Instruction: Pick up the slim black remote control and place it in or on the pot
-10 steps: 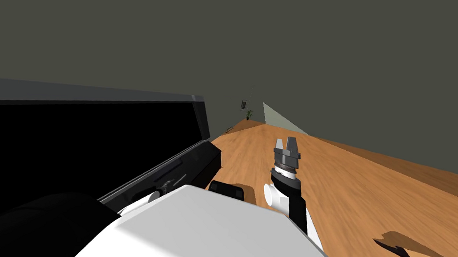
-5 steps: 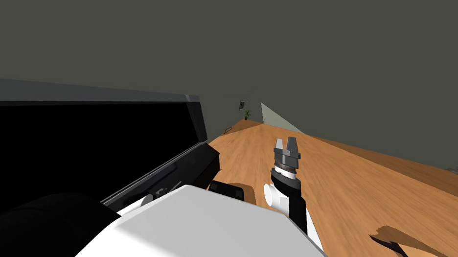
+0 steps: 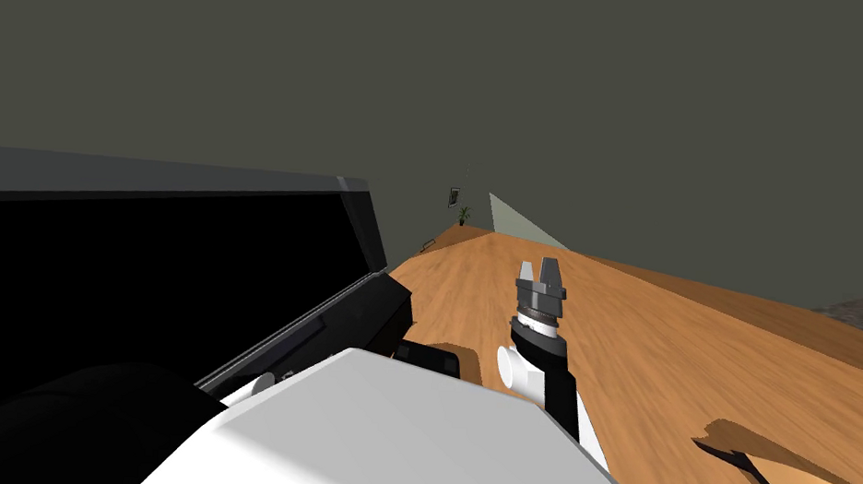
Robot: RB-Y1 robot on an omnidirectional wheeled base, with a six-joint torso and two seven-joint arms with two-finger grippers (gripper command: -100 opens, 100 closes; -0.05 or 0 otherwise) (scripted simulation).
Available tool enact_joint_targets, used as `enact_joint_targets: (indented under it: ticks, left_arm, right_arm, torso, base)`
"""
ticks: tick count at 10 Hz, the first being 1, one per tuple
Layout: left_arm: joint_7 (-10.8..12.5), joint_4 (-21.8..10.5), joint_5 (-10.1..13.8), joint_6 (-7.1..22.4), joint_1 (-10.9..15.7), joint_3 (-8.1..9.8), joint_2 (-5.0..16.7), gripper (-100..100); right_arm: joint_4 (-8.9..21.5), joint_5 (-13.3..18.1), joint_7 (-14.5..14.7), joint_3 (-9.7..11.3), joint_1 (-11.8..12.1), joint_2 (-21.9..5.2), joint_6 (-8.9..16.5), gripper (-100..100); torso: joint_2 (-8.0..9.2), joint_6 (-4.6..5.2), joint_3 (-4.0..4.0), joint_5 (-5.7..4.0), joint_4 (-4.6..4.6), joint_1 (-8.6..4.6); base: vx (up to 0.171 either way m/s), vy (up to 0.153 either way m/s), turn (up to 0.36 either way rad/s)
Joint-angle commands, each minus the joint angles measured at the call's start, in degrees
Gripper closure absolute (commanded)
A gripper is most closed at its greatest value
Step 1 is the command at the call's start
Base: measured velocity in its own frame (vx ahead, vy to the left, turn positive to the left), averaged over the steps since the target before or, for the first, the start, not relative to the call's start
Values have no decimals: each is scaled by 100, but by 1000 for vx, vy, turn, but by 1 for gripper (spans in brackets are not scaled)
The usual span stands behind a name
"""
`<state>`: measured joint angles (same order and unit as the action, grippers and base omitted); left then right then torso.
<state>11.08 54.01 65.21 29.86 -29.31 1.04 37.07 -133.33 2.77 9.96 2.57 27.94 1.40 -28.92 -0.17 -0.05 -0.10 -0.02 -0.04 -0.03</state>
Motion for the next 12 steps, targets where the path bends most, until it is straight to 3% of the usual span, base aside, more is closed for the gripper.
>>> enact_joint_targets:
  ticks: [1, 3, 4, 5, 6, 9, 11, 12]
  left_arm:
    - [101, -125, 80, 209, -35, -36, 79, -100]
    - [111, -311, 210, 369, -31, -81, 152, -100]
    - [126, -254, 162, 315, -25, -68, 130, -100]
    - [117, -267, 173, 334, -24, -69, 135, 0]
    - [104, -422, 1, 231, 100, -66, -56, -100]
    - [82, -657, -255, 80, 285, -61, -340, -100]
    - [114, -612, -237, 112, 255, -57, -307, -100]
    - [89, -630, -232, 105, 263, -56, -311, 100]
  right_arm:
    - [0, 0, 0, 0, 0, 0, 0, 0]
    - [0, 0, 0, 0, 0, 0, 0, 0]
    - [0, 0, 0, 0, 0, 0, 0, 0]
    - [0, 0, 0, 0, 0, 0, 0, 0]
    - [0, 0, 0, 0, 0, 0, 0, 0]
    - [0, 0, 0, 0, -1, 0, 0, 0]
    - [0, 0, 0, 0, -1, 0, 0, 0]
    - [0, 0, 0, 0, -1, 0, 0, 0]
  torso:
    - [0, 0, 0, 0, 0, 0]
    - [-5, 0, -3, 0, -1, 3]
    - [-1, 0, -1, 0, 0, 1]
    - [10, -1, 5, 0, 2, -1]
    - [18, -1, 10, 0, 4, -3]
    - [27, 0, 15, 1, 6, -1]
    - [28, 1, 17, 12, 8, 9]
    - [27, 0, 17, 17, 8, 19]
  base:
    - [76, 4, -60]
    - [68, 12, -54]
    - [24, 3, -6]
    - [5, 1, 1]
    - [-3, 17, -4]
    - [-11, 11, -35]
    - [-6, 6, -19]
    - [0, 0, 0]
